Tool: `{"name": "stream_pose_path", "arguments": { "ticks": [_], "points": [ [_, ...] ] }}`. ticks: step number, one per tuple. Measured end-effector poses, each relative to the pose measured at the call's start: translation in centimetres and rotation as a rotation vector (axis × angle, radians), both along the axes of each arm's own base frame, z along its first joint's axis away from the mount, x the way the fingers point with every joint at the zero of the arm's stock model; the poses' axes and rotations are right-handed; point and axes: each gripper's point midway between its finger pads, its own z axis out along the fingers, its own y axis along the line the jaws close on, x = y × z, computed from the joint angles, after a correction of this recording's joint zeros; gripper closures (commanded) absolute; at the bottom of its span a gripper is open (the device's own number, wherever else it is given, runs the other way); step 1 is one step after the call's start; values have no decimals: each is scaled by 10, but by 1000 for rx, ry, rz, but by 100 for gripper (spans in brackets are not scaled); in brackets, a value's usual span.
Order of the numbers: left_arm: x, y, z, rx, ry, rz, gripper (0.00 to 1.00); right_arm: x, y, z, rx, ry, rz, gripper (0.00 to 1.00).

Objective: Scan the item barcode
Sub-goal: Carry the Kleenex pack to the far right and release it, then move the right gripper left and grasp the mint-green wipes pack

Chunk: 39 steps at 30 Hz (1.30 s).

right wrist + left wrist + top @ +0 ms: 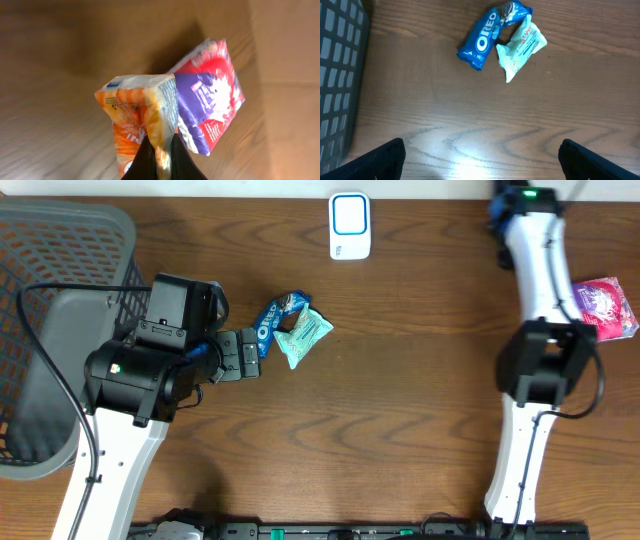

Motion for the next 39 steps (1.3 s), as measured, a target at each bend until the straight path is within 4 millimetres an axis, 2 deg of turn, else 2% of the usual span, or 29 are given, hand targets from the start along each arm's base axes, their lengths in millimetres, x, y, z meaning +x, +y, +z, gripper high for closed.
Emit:
{"name": "stream_pose_path", "arguments": {
  "ticks": [6,7,9,12,13,18,23,26,29,30,31,32,33,35,36,37,38,39],
  "points": [
    [0,0,0,0,0,0,2,-15,-39,-19,208,-38,-107,97],
    [0,0,0,0,0,0,2,-17,-44,-20,230,-47,-122,89],
    [0,0,0,0,0,0,2,-19,-52,-22,262,-66,-148,65],
    [0,0,0,0,0,0,2,-20,-61,-24,292,-94,-176,50],
    [0,0,0,0,0,0,2,-20,-62,-24,306,-102,-181,47],
    [0,0,0,0,0,0,2,-20,-63,-27,347,-112,-189,45],
    [0,0,0,0,0,0,2,-20,-54,-28,389,-110,-179,45],
    [0,0,0,0,0,0,2,-18,-44,-22,412,-114,-162,43],
    [0,0,0,0,0,0,2,-12,-17,-8,488,-137,-111,44],
    [0,0,0,0,0,0,2,-10,1,-1,544,-145,-75,44],
    [0,0,0,0,0,0,2,-7,27,8,627,-151,-19,44],
    [0,0,0,0,0,0,2,-6,40,12,669,-152,7,43],
    [0,0,0,0,0,0,2,-6,62,19,740,-151,56,41],
    [0,0,0,0,0,0,2,-7,109,29,879,-131,147,34],
    [0,0,0,0,0,0,2,-9,129,32,931,-118,183,33],
    [0,0,0,0,0,0,2,-11,152,34,982,-95,226,21],
    [0,0,0,0,0,0,2,-14,170,34,1017,-75,257,16],
    [0,0,0,0,0,0,2,-17,187,34,1044,-52,281,16]
  ]
}}
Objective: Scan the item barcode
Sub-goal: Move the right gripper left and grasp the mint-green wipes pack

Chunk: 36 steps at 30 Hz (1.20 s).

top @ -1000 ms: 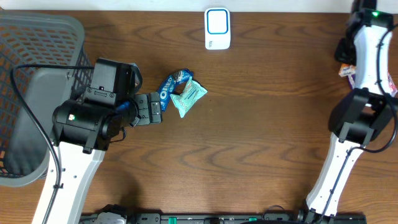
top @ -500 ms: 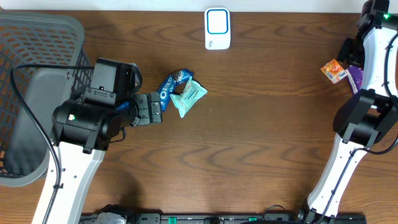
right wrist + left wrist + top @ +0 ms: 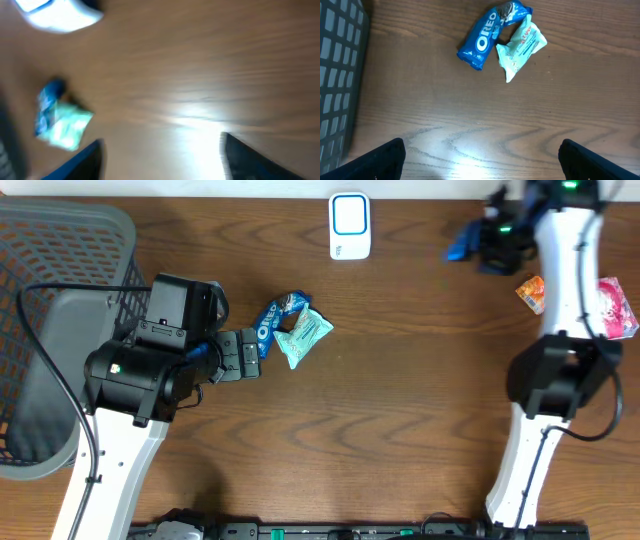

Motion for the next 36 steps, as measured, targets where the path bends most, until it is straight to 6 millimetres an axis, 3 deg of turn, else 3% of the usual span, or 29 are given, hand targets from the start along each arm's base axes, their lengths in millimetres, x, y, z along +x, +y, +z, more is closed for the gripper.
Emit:
{"name": "stream_pose_path", "arguments": {
  "ticks": [2,3,4,9,11,14,18,22,27,36],
  "points": [
    [0,0,0,0,0,0,2,-11,41,-4,43,30,86,16],
    [0,0,0,0,0,0,2,-17,59,-7,56,50,122,21],
    [0,0,0,0,0,0,2,-25,80,-12,65,71,166,30],
    [0,0,0,0,0,0,2,-57,175,-35,89,111,341,57],
    [0,0,0,0,0,0,2,-67,206,-44,82,113,370,76],
    [0,0,0,0,0,0,2,-75,240,-57,78,118,348,95],
    [0,0,0,0,0,0,2,-78,276,-70,91,91,308,98],
    [0,0,0,0,0,0,2,-82,293,-83,48,86,246,99],
    [0,0,0,0,0,0,2,-88,300,-102,-35,80,158,98],
    [0,0,0,0,0,0,2,-99,279,-130,-160,99,41,99]
  ]
}}
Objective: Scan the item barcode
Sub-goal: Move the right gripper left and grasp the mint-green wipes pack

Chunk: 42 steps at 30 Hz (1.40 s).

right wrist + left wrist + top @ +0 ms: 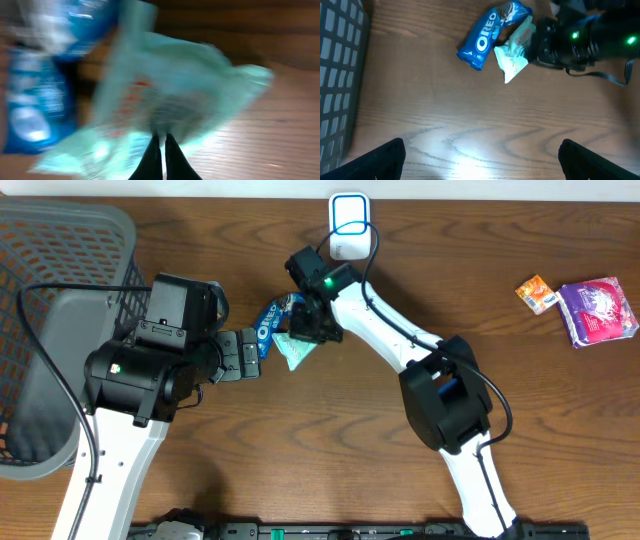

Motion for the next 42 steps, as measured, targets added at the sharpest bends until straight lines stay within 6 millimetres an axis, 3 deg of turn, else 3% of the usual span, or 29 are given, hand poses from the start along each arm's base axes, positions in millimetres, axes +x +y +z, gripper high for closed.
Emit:
{"name": "stream_pose_path", "arguments": {
  "ticks": [4,10,13,16,18,21,23,27,34,42],
  "points": [
    [0,0,0,0,0,0,2,-15,-34,-19,-159,41,-11,99],
    [0,0,0,0,0,0,2,-20,-93,-18,-389,66,-39,99],
    [0,0,0,0,0,0,2,-10,-102,-10,-367,45,-59,99],
    [0,0,0,0,0,0,2,12,-86,13,-241,-44,-48,99],
    [0,0,0,0,0,0,2,27,-62,39,-109,-129,-22,99],
    [0,0,0,0,0,0,2,34,-35,62,17,-188,14,99],
    [0,0,0,0,0,0,2,33,-21,65,68,-188,31,99],
    [0,0,0,0,0,0,2,26,2,52,117,-162,50,99],
    [0,0,0,0,0,0,2,16,27,7,125,-104,72,99],
    [0,0,0,0,0,0,2,5,16,3,71,-47,60,99]
  ]
}}
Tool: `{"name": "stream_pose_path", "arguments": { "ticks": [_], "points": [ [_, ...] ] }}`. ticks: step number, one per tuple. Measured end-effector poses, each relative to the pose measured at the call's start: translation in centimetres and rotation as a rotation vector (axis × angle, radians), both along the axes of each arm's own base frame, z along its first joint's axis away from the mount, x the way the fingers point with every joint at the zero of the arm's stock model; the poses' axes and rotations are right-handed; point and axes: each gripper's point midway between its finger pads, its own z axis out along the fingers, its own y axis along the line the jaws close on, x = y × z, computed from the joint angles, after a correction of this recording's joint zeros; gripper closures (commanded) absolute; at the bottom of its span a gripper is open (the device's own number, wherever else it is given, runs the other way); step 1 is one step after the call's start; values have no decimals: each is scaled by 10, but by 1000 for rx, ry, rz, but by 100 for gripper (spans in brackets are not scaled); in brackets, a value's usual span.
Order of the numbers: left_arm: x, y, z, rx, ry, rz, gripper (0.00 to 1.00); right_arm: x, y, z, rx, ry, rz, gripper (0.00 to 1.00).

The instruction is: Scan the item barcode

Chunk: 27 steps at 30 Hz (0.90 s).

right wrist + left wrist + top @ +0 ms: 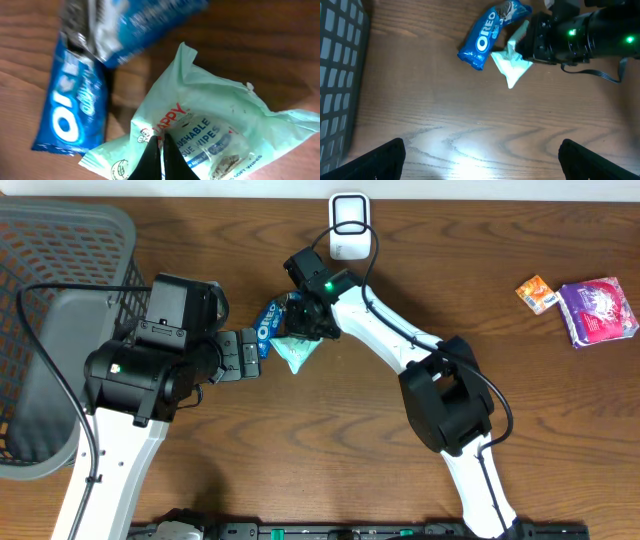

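Note:
The mint-green wipes packet [298,352] lies mid-table beside a blue Oreo pack [270,320]. My right gripper [305,332] is down on the packet, and in the right wrist view its fingers [161,150] are pinched shut on the wipes packet [215,135], next to the Oreo pack [75,115]. The white scanner [350,225] stands at the back edge. My left gripper [480,160] hangs open over bare wood, short of the wipes packet [512,70] and the Oreo pack [482,42].
A grey mesh basket [60,240] fills the far left. At the far right lie a small orange packet [531,293] and a purple packet [600,310]. The right arm stretches across the middle of the table.
The right gripper stays shut on the wipes packet, which has turned and shifted slightly beside the Oreo pack. The left arm has not moved.
My right gripper was shut on the orange packet at the far right, beside the purple one. Then the orange packet lay there and the gripper was open near the back. After that it was down on the wipes packet mid-table, where it still holds it.

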Motion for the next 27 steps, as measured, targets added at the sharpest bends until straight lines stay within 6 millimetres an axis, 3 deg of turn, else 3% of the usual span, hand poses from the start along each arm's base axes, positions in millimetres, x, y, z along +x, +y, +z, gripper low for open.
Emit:
{"name": "stream_pose_path", "arguments": {
  "ticks": [3,7,15,20,24,27],
  "points": [
    [0,0,0,0,0,0,2,-8,-19,-1,-82,37,-18,99],
    [0,0,0,0,0,0,2,-14,-60,-1,-225,70,-58,99],
    [0,0,0,0,0,0,2,11,-129,3,-350,42,-111,95],
    [0,0,0,0,0,0,2,9,-150,21,-336,63,-118,69],
    [0,0,0,0,0,0,2,-2,-147,51,-274,68,-100,33],
    [0,0,0,0,0,0,2,-5,-138,57,-253,61,-80,24]
  ]
}}
